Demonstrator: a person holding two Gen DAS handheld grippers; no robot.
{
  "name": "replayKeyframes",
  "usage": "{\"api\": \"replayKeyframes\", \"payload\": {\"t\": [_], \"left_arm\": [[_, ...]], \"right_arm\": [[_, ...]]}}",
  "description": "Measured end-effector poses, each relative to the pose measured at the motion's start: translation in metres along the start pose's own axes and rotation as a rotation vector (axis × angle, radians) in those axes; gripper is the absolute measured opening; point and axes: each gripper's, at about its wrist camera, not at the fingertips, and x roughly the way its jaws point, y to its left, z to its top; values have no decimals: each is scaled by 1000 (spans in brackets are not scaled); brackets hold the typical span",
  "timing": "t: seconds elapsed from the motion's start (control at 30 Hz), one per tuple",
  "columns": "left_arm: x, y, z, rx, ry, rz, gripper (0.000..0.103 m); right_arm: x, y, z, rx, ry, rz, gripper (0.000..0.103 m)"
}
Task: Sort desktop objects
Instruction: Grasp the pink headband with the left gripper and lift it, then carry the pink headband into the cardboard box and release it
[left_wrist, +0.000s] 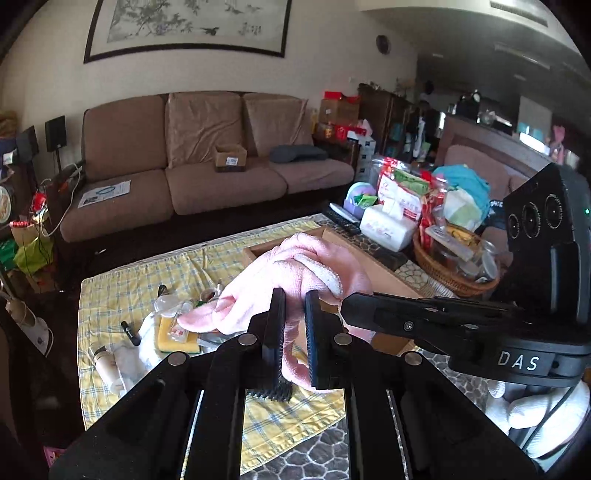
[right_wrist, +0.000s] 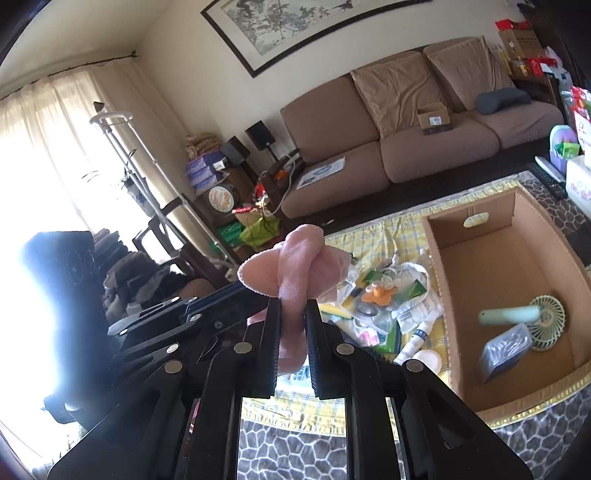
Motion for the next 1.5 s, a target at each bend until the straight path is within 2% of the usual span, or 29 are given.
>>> {"api": "replayKeyframes", "payload": {"t": [0.17,0.37,0.57,0.7,0.73,0.8,0.83,0.87,0.93,1.07,1.17,1.23,1.27,1.3,1.33,1.37,1.4,1.47,1.5], "left_arm": [[29,-40,21,34,17,-26,10],[93,-75,28,38,73,-61,10],[165,-88,31,55,131,-68,10],[211,-84,30,80,162,-20,10],[221,-80,30,84,170,-7,12],[242,-75,28,91,202,-7,28],[252,-73,28,101,229,-10,55],[260,-71,27,122,250,1,74],[266,-72,25,164,244,16,68],[260,-65,26,121,217,-5,68],[252,-61,28,107,206,10,69],[243,-56,28,89,196,19,73],[236,-52,28,72,188,19,80],[229,-47,29,49,177,15,85],[220,-42,28,26,164,8,96],[212,-37,28,5,152,-1,103],[203,-32,27,-14,142,-8,103],[187,-22,23,-42,139,-13,103],[179,-18,21,-49,138,-12,103]], "right_arm": [[-33,-28,18,-1,-45,-52,14],[-44,-86,28,25,-42,-133,14],[-39,-152,34,63,-23,-201,14],[-26,-196,38,93,-10,-240,14],[-22,-206,38,100,-5,-251,14],[-17,-224,38,111,2,-272,14],[-13,-232,38,118,6,-281,14],[-10,-240,38,126,14,-287,14],[-5,-251,37,143,20,-294,14],[0,-259,31,159,23,-283,14],[3,-257,27,160,35,-290,14],[2,-254,25,168,31,-289,14],[1,-251,25,170,31,-287,17],[0,-249,25,168,33,-286,24],[-1,-244,24,162,34,-286,30],[-2,-239,24,153,35,-285,47],[-3,-233,23,142,33,-283,70],[-5,-221,22,126,26,-271,96],[-5,-215,21,123,27,-266,103]]}}
